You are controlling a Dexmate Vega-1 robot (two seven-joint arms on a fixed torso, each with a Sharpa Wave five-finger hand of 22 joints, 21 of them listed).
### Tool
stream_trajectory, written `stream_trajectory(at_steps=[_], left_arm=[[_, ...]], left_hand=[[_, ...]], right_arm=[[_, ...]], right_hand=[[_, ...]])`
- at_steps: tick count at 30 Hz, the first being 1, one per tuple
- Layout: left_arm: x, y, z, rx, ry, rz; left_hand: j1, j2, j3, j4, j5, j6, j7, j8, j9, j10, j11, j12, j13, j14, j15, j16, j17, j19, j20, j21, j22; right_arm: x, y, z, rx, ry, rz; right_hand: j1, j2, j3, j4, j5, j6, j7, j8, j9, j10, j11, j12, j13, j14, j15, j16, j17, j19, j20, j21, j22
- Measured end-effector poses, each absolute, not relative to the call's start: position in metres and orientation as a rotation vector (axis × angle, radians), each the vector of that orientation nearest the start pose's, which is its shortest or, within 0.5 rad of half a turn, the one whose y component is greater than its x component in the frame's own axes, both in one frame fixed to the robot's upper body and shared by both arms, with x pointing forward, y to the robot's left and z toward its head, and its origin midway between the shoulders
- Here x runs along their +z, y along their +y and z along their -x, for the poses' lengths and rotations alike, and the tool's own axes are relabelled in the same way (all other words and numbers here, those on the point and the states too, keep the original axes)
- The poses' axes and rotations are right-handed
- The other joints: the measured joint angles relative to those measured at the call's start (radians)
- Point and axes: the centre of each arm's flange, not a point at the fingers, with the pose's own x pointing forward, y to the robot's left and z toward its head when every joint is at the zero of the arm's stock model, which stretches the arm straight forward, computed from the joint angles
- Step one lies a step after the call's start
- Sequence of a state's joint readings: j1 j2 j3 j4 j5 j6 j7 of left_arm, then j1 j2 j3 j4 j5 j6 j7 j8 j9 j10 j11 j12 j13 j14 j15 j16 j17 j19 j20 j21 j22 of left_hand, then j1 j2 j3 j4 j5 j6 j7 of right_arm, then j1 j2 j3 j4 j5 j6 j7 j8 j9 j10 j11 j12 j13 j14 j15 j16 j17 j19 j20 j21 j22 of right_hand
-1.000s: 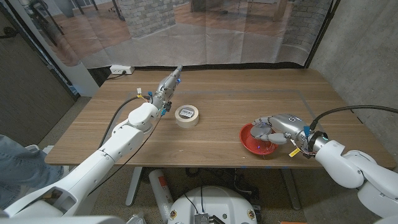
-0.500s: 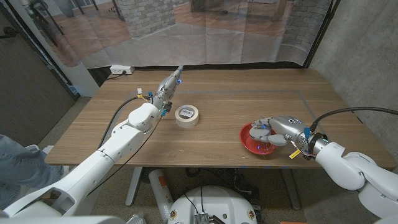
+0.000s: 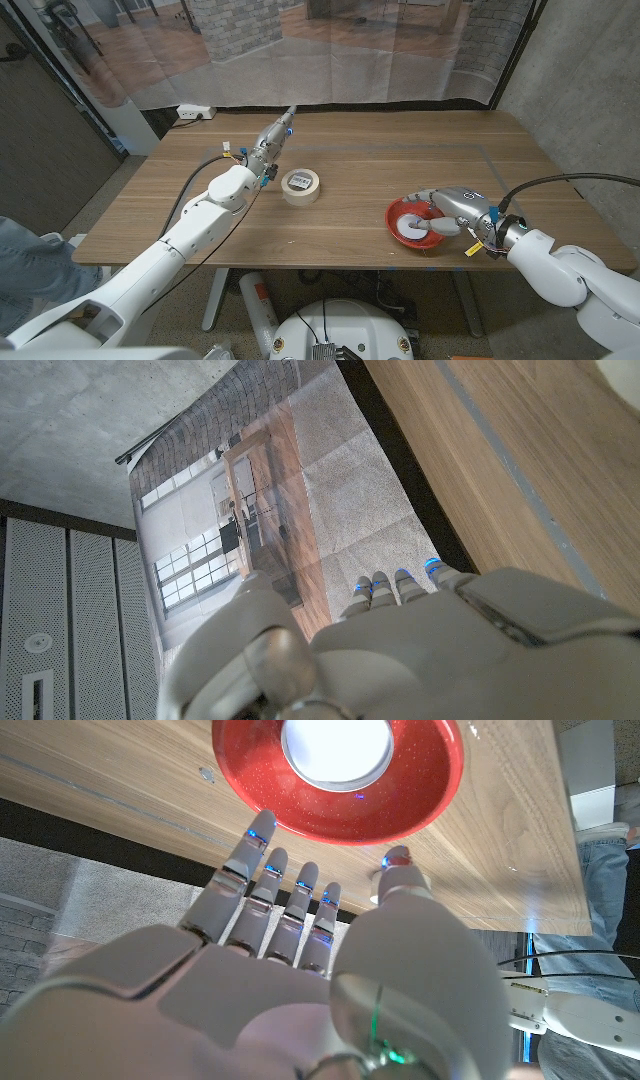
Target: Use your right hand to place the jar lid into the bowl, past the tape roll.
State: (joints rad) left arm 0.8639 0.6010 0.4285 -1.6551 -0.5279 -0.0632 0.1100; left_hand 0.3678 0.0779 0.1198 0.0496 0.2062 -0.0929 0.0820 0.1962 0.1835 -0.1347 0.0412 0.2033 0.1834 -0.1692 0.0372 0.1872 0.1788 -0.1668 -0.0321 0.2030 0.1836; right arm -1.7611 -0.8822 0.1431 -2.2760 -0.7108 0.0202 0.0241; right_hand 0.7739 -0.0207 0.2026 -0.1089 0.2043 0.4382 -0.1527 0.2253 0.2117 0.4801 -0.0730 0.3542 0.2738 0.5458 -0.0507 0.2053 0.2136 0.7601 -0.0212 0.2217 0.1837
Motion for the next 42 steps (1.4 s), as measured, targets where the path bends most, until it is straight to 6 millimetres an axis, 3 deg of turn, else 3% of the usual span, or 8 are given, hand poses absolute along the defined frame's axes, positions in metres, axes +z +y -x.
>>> stream_trajectory(at_steps=[42], left_arm=[[0.022, 0.223, -0.617, -0.273, -0.610, -0.148]], left_hand=[[0.004, 0.004, -0.004, -0.004, 0.000, 0.004, 0.004, 0.000, 0.000, 0.000, 0.000, 0.000, 0.000, 0.000, 0.000, 0.000, 0.000, 0.000, 0.000, 0.000, -0.002]], right_arm=[[-0.073, -0.273, -0.415, 0.047, -0.674, 1.554]], right_hand=[[-0.018, 0.013, -0.008, 0.008, 0.000, -0.010, -0.001, -0.004, 0.005, -0.007, 0.000, -0.017, -0.018, 0.001, 0.001, -0.006, -0.004, -0.002, 0.013, -0.004, 0.005]])
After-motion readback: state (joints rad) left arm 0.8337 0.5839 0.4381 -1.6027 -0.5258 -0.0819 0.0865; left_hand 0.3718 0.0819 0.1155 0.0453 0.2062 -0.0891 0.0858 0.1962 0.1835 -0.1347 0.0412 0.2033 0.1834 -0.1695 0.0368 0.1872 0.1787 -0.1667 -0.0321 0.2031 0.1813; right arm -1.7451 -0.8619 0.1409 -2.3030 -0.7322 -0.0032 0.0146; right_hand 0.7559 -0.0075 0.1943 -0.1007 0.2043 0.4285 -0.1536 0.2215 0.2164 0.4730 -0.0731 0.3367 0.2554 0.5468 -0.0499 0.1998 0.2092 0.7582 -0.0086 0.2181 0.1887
